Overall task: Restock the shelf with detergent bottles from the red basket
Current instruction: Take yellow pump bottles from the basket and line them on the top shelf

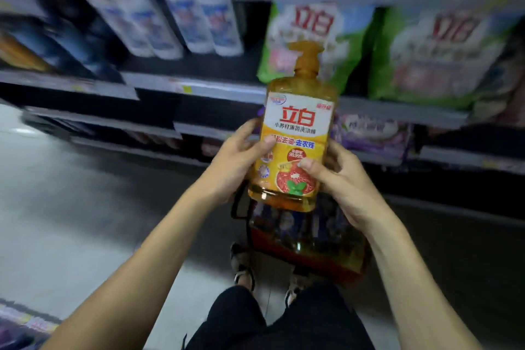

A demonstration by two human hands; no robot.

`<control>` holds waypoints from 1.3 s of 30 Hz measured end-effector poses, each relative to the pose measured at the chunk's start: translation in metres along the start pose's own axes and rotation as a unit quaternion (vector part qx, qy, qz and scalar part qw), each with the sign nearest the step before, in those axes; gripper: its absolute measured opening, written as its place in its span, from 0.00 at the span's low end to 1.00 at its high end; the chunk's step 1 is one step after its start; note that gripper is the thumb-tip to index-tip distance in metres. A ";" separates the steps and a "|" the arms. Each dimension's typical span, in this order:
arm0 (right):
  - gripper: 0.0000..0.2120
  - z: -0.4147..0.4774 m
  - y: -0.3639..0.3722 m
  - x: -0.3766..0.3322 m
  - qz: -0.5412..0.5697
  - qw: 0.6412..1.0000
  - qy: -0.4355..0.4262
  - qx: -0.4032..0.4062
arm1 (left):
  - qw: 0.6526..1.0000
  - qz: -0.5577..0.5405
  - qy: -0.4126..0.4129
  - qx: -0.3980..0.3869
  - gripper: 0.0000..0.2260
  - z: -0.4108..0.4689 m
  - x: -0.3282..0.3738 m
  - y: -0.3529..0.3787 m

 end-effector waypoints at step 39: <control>0.25 0.104 0.697 -0.116 -0.180 0.861 -0.229 -0.417 | 0.889 0.034 0.323 0.324 0.39 -0.265 0.125 -0.615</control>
Point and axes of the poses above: each hand's wrist, its own z-axis towards the middle knuckle, its own y-axis out of the palm, x = y × z, the point moved 2 cm from there along z, towards the middle knuckle, and after that the axes turned 15 degrees about z, right-handed, at the moved point
